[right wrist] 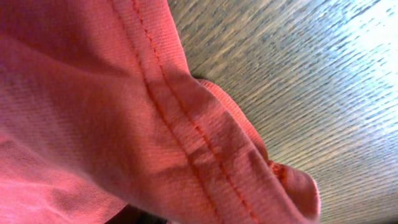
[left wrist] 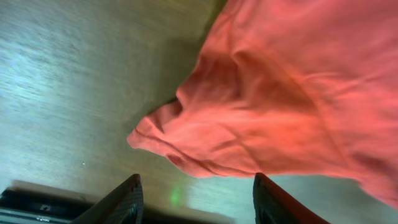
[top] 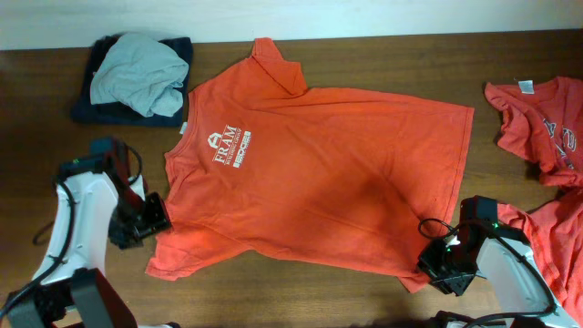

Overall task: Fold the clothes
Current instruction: 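Grasp the bottom hem corners with both grippers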

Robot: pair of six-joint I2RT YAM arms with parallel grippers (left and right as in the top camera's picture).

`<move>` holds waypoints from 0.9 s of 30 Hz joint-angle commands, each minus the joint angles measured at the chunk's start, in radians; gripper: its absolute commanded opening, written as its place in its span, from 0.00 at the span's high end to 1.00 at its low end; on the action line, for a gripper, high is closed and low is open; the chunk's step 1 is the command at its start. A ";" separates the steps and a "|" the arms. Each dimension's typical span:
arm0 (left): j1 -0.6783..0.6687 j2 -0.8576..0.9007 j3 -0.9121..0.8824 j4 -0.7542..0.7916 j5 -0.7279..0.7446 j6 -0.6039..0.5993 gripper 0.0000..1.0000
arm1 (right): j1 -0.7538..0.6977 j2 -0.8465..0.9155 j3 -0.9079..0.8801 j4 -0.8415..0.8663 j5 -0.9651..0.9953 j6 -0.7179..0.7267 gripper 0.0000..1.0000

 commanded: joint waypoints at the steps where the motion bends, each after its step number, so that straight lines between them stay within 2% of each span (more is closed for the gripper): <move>1: -0.002 0.002 -0.093 0.042 -0.043 0.010 0.44 | 0.008 0.003 -0.007 0.010 0.006 0.002 0.63; 6: -0.002 0.002 -0.175 0.113 -0.043 0.032 0.45 | 0.008 0.003 -0.007 0.026 0.009 -0.023 0.60; 7: -0.002 0.002 -0.192 0.131 -0.043 0.032 0.51 | 0.008 0.003 -0.007 0.026 0.009 -0.023 0.60; 8: -0.002 0.002 -0.214 0.158 -0.043 0.032 0.64 | 0.008 0.003 -0.007 0.026 0.009 -0.023 0.60; 9: -0.002 0.002 -0.229 0.178 -0.043 0.032 0.70 | 0.008 0.003 -0.007 0.026 0.009 -0.023 0.60; 16: -0.002 0.023 -0.346 0.399 -0.036 0.027 0.66 | 0.008 0.003 -0.007 0.025 0.009 -0.023 0.60; 20: -0.002 0.023 -0.373 0.456 -0.032 0.001 0.66 | 0.008 0.003 -0.007 0.026 0.009 -0.023 0.60; 21: -0.002 0.023 -0.372 0.455 -0.031 0.001 0.71 | 0.008 0.003 -0.007 0.026 0.009 -0.023 0.66; 22: -0.002 0.023 -0.371 0.450 -0.019 0.002 0.73 | 0.008 0.003 -0.007 0.026 0.009 -0.023 0.79; 23: -0.002 0.023 -0.369 0.445 -0.005 0.002 0.74 | 0.008 0.003 -0.007 0.025 0.008 -0.023 0.96; 25: -0.002 0.023 -0.345 0.412 0.068 0.001 0.99 | 0.008 0.003 0.000 0.023 0.008 -0.035 0.96; 27: -0.002 0.023 -0.308 0.375 0.091 -0.021 0.99 | 0.008 0.003 0.037 -0.023 0.002 -0.039 0.96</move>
